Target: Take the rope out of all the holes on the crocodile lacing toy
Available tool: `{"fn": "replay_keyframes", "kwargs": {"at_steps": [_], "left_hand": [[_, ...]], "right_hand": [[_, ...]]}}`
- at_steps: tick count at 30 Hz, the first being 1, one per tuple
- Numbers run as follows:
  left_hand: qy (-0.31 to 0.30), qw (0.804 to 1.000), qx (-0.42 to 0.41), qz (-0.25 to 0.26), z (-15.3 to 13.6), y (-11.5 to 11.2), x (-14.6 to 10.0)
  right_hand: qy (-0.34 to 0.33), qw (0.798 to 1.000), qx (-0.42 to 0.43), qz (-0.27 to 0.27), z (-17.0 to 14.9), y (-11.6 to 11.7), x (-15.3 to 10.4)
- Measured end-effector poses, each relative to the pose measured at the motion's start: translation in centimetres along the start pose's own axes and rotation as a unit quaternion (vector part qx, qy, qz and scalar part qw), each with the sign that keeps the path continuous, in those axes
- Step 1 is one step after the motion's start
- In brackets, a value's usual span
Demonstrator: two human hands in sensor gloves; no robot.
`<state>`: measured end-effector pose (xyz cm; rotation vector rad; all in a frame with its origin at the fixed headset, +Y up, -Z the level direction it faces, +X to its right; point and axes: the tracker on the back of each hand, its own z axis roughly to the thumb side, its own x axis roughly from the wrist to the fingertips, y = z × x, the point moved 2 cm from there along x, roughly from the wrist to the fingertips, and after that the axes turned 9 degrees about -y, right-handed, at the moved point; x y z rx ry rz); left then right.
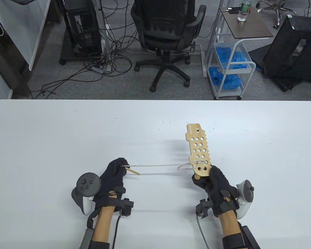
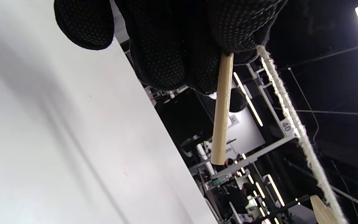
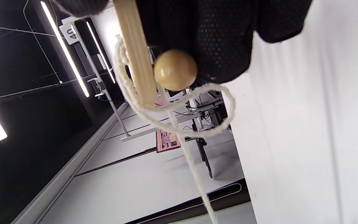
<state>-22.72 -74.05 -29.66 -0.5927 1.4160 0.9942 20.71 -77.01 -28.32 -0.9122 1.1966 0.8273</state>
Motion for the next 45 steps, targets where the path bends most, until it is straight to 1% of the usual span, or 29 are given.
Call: {"fn": "replay_keyframes", "kwargs": {"at_steps": [7, 16, 22, 32, 37, 45], "left_hand": [[0.025, 0.999, -0.026, 0.018, -1.0, 0.8, 0.0], [0.039, 0.998, -0.045, 0.035, -1.5, 1.4, -0.1], [0.051, 0.996, -0.067, 0.042, -2.0, 1.7, -0.1], [0.078, 0.989, -0.110, 0.054, -2.9, 2.2, -0.2], [0.087, 0.986, -0.130, 0.059, -3.3, 2.4, -0.3], [0.104, 0.979, -0.160, 0.075, -3.9, 3.0, -0.5]], "right_hand": [[-0.008, 1.000, 0.002, -0.025, 0.3, -1.2, 0.2], [-0.014, 0.999, 0.004, -0.039, 0.4, -2.2, 0.4], [-0.026, 0.998, -0.003, -0.061, 0.7, -3.0, 0.5], [-0.027, 0.994, 0.043, -0.094, 0.6, -4.3, 0.4], [-0.024, 0.992, 0.051, -0.111, 0.6, -4.9, 0.3], [-0.023, 0.991, 0.053, -0.119, 0.6, -5.3, 0.3]]}}
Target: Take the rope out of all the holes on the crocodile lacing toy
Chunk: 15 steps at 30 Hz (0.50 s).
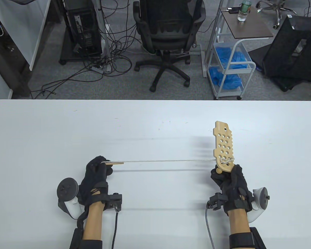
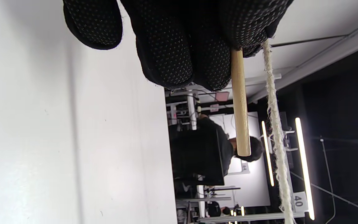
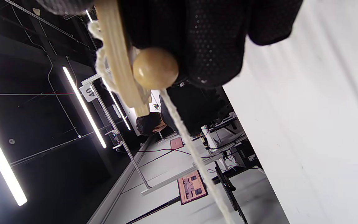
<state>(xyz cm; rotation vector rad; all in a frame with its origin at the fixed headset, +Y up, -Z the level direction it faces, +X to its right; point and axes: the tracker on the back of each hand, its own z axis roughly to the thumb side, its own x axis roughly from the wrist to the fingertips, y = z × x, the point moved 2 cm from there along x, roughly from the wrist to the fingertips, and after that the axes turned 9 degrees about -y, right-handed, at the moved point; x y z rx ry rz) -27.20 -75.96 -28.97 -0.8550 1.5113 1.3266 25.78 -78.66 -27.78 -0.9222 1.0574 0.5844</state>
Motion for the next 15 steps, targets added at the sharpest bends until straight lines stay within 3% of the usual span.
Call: {"fn": "replay_keyframes", "kwargs": {"at_steps": [15], "left_hand": [[0.019, 0.998, -0.042, 0.045, -0.5, 1.1, -0.3]], "right_hand": [[0.000, 1.000, 0.002, -0.005, 0.0, -0.2, 0.0]]}}
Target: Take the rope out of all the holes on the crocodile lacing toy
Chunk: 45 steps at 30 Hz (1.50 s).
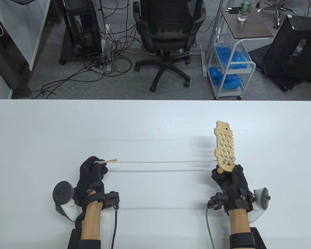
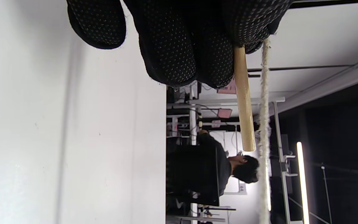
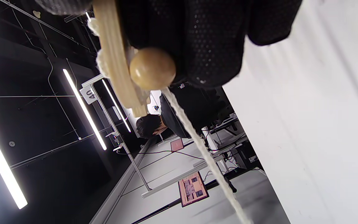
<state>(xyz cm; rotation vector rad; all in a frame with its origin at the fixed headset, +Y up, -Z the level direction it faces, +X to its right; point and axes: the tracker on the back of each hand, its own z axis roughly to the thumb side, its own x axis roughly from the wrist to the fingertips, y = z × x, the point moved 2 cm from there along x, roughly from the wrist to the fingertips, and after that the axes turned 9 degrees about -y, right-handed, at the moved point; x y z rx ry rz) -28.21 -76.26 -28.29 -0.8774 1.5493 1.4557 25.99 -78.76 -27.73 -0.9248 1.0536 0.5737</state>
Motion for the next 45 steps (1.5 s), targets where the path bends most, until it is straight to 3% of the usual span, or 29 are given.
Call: {"fn": "replay_keyframes", "kwargs": {"at_steps": [26, 36, 45], "left_hand": [[0.046, 0.991, -0.082, 0.093, -1.3, 1.7, -0.8], [0.034, 0.995, -0.067, 0.069, -0.9, 0.8, -0.7], [-0.014, 0.997, -0.052, -0.048, 0.4, -3.4, -0.9]], "right_hand": [[-0.006, 0.998, -0.023, -0.050, 0.4, -1.1, -0.3], [-0.009, 0.998, -0.057, -0.030, 0.1, -0.2, -0.5], [-0.036, 0.994, -0.099, 0.033, -0.4, 2.9, -1.3]]}}
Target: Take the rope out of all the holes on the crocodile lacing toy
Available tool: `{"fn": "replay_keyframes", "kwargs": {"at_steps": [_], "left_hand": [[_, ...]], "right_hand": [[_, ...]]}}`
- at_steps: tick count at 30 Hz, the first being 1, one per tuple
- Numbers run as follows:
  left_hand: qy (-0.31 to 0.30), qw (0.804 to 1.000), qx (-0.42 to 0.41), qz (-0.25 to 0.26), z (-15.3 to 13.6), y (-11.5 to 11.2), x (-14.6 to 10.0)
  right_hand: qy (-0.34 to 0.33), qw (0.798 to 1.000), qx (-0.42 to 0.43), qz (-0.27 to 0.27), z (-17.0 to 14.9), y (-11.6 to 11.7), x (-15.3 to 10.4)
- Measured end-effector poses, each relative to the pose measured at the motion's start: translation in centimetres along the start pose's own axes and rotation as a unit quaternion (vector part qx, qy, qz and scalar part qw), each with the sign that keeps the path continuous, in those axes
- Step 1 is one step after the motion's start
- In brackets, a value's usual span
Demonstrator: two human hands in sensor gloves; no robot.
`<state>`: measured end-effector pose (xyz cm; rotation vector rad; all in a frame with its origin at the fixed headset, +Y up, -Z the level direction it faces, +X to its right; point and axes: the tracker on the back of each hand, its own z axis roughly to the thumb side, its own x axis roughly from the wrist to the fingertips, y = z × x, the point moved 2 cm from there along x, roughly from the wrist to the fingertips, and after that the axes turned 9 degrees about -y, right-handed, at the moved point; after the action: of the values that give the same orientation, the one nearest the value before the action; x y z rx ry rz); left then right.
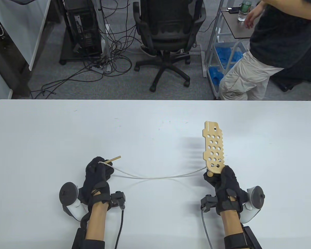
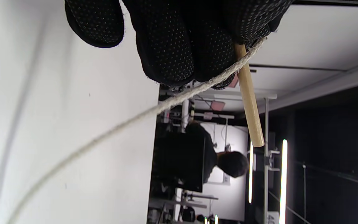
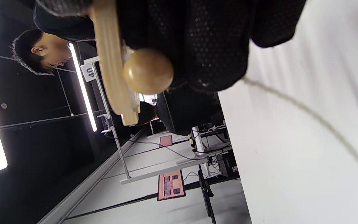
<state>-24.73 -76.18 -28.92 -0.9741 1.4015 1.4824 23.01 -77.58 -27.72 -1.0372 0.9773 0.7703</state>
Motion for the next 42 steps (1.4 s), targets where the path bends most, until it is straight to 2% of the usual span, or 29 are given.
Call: {"fn": "replay_keyframes", "kwargs": {"at_steps": [4, 10, 17, 20, 24, 33, 42], "left_hand": [[-0.008, 0.998, 0.006, -0.055, 0.1, -2.0, -0.3], [-0.041, 0.990, 0.065, -0.118, 0.7, -4.9, -1.0], [-0.065, 0.978, 0.090, -0.175, 1.0, -7.6, -2.1], [-0.074, 0.974, 0.097, -0.190, 1.2, -8.7, -2.7], [-0.080, 0.971, 0.103, -0.201, 1.4, -9.3, -3.1], [-0.083, 0.968, 0.080, -0.223, 1.4, -9.8, -3.2], [-0.073, 0.962, 0.024, -0.263, 1.2, -10.4, -3.3]], "right_hand": [[-0.016, 0.999, -0.008, 0.029, 0.1, 1.4, -0.4], [-0.022, 0.996, -0.004, 0.086, -0.5, 4.0, -1.4], [0.011, 0.986, -0.003, 0.164, -1.6, 6.9, -2.7], [0.037, 0.982, 0.027, 0.185, -2.2, 7.9, -3.3], [0.048, 0.977, 0.045, 0.203, -2.4, 8.5, -3.7], [0.027, 0.962, 0.027, 0.269, -1.9, 9.9, -4.0], [0.015, 0.961, 0.021, 0.274, -1.5, 10.1, -4.1]]}}
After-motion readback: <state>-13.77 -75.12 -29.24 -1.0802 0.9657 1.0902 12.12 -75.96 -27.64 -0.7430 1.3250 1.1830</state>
